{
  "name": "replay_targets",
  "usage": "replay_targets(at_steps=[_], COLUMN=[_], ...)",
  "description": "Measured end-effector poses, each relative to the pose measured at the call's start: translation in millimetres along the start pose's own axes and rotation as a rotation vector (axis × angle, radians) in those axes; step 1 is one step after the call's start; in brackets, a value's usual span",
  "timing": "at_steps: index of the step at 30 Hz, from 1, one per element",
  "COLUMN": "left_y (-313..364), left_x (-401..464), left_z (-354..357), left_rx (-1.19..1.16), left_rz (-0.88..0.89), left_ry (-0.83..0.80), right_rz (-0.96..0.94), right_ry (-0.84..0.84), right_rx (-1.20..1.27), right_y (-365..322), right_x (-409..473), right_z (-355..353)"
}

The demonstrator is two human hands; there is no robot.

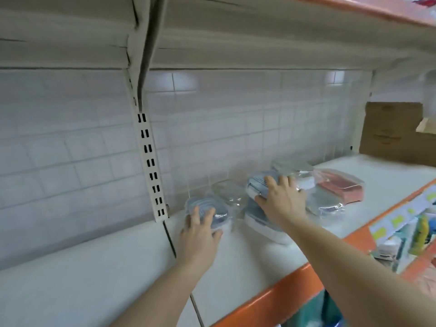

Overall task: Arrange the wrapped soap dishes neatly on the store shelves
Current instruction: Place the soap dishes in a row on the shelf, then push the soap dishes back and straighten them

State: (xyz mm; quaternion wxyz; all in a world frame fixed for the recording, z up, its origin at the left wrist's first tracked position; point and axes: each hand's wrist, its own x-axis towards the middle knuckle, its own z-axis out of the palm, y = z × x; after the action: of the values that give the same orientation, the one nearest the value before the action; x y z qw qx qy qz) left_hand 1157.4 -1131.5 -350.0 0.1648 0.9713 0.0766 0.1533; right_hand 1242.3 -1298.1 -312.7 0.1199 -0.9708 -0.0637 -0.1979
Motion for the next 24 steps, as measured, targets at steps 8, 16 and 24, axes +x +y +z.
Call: replay_targets(at_steps=[8,16,24], left_y=[2,-5,-68], left_x=[22,-31,-192], left_z=[-9,-107,-257], left_rx=[0.043,0.015,0.049], left_rz=[-0.001,0.168,0.267], left_ry=[-0.117,0.163,0.372], right_rz=[0.066,-0.176,-0.418], right_ry=[-0.216,-0.147,-0.173], right_rx=[0.048,0.153,0.220], right_y=[14,-67,-192], right_x=[29,-38,-186], right_z=[-20,-85,-194])
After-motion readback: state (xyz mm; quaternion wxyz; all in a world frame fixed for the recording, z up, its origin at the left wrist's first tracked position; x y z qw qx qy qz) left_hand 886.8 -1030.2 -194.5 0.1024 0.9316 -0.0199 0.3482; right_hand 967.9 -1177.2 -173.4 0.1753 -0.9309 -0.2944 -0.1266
